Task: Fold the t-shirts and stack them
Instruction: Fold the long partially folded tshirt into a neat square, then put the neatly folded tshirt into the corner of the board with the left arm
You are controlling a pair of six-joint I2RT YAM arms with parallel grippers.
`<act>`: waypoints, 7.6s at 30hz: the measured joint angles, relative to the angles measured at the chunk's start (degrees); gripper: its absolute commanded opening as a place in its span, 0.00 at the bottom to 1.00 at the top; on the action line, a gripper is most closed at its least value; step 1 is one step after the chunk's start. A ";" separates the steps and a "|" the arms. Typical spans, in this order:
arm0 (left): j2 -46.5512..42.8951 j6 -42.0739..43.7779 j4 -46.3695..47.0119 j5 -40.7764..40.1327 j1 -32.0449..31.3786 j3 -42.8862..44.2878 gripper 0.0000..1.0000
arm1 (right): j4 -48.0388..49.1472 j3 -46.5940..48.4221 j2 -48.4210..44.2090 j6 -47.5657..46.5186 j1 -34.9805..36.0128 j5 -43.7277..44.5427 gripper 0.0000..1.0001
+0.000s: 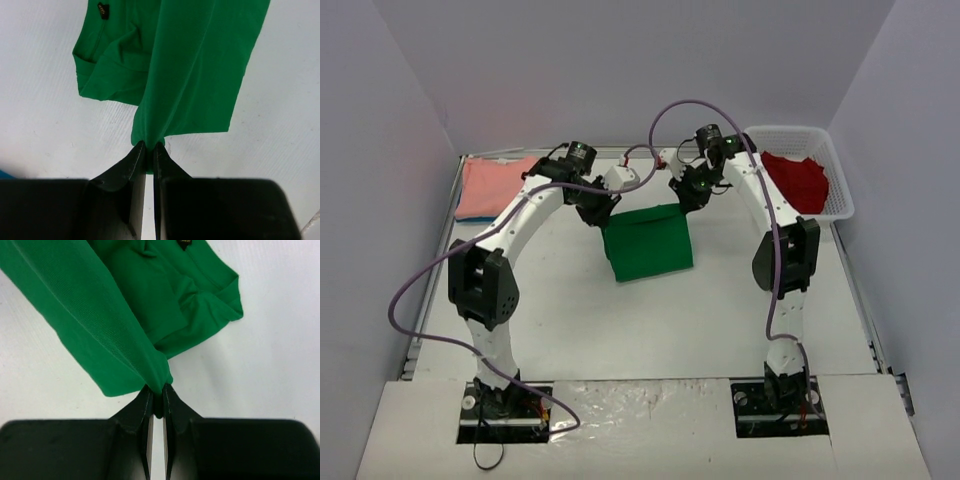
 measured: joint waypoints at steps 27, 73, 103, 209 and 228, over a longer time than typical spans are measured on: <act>19.37 -4.02 8.92 -7.98 6.01 8.90 0.46 | 16.37 17.38 22.32 7.21 -1.07 6.10 0.87; -12.74 -26.67 16.92 3.17 31.06 -22.49 0.53 | 37.24 -33.57 -3.54 10.32 32.89 31.28 0.76; -2.47 -45.46 22.10 29.90 32.59 -21.70 0.94 | 32.15 -19.63 0.68 10.49 31.43 33.94 0.00; 31.58 -17.88 -22.75 -25.77 15.72 51.06 0.02 | 16.76 -45.18 -14.67 1.90 4.07 5.92 1.00; 31.80 -15.72 -22.58 -25.38 15.76 54.99 0.02 | 16.59 -44.61 -11.43 2.34 4.17 6.93 1.00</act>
